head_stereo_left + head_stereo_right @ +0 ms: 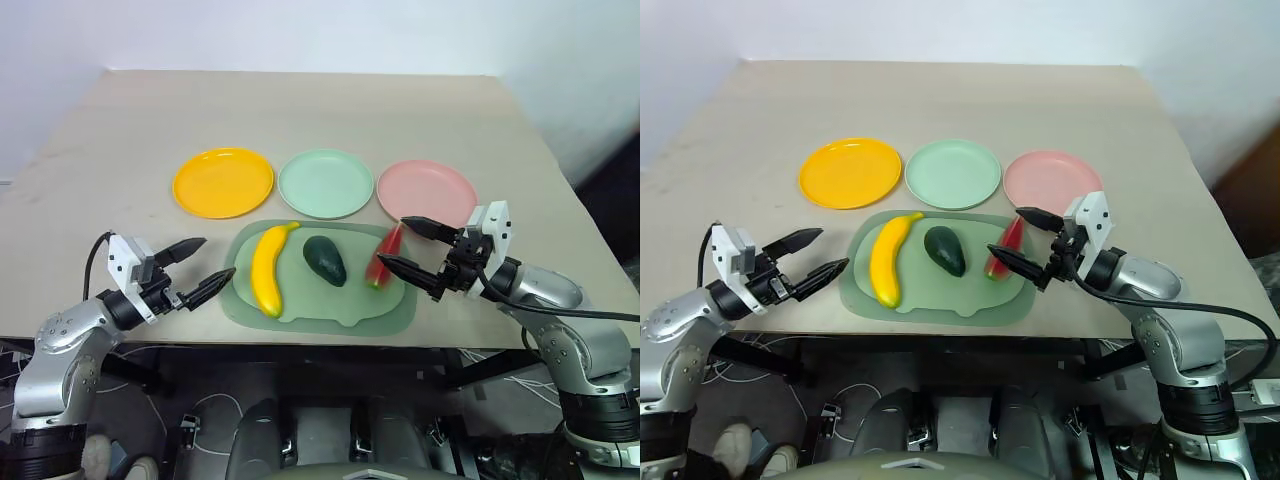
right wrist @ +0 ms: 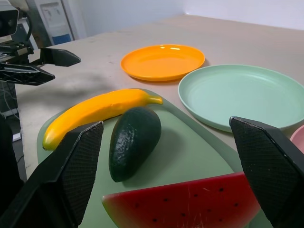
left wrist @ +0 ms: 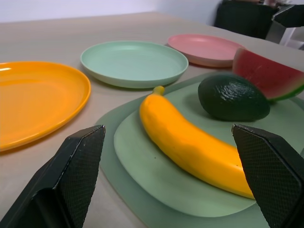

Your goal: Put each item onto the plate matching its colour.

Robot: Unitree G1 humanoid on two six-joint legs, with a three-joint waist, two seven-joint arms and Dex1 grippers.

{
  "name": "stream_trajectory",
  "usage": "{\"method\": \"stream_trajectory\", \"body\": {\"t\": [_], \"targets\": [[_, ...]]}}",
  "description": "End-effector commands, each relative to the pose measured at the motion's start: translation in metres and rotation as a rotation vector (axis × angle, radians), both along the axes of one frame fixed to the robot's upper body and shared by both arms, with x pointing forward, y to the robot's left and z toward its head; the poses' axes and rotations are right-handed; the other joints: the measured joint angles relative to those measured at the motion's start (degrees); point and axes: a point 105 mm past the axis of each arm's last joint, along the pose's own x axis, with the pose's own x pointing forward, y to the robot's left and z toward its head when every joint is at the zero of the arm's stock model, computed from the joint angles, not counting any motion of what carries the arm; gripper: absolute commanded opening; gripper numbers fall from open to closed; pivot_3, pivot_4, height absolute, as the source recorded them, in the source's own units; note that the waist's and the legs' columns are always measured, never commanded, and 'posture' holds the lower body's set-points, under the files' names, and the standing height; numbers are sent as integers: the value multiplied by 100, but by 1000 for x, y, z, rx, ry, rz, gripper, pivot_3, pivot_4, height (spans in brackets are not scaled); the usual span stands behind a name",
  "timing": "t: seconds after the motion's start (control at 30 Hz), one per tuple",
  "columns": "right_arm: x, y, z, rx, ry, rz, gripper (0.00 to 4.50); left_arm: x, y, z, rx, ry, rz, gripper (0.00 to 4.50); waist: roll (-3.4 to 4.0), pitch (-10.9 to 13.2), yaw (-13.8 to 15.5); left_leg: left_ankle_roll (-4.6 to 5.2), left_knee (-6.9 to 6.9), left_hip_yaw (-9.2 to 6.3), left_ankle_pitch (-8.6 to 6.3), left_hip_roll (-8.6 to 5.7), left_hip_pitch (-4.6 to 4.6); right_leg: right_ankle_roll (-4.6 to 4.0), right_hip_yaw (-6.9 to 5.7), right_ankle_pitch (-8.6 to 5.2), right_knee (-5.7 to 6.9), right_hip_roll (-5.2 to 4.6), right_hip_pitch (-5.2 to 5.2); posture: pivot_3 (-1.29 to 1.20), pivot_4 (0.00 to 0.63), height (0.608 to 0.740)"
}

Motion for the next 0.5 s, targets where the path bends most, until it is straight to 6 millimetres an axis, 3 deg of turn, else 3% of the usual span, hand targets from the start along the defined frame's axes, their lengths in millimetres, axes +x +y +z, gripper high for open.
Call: {"method": "stream_trajectory", "body": {"t": [0.03, 0.33, 0.5], "targets": [[-3, -1, 5, 0, -33, 13, 4500, 0, -6, 11, 6, -41, -23, 4474, 0, 0, 2, 0, 0, 0, 0, 0, 0, 0, 0, 0, 0, 0, 0, 0, 150, 695], [-1, -5, 6, 15, -8, -33, 4500, 6, -12, 15, 7, -52, -44, 4474, 0, 0, 0, 0, 0, 0, 0, -1, 0, 0, 0, 0, 0, 0, 1, 0, 150, 695], [-2, -3, 7, -17, 144, -66, 4500, 11, -21, 10, -5, -52, -83, 4474, 0, 0, 0, 0, 0, 0, 0, -1, 0, 0, 0, 0, 1, 0, 0, 0, 150, 695]]}}
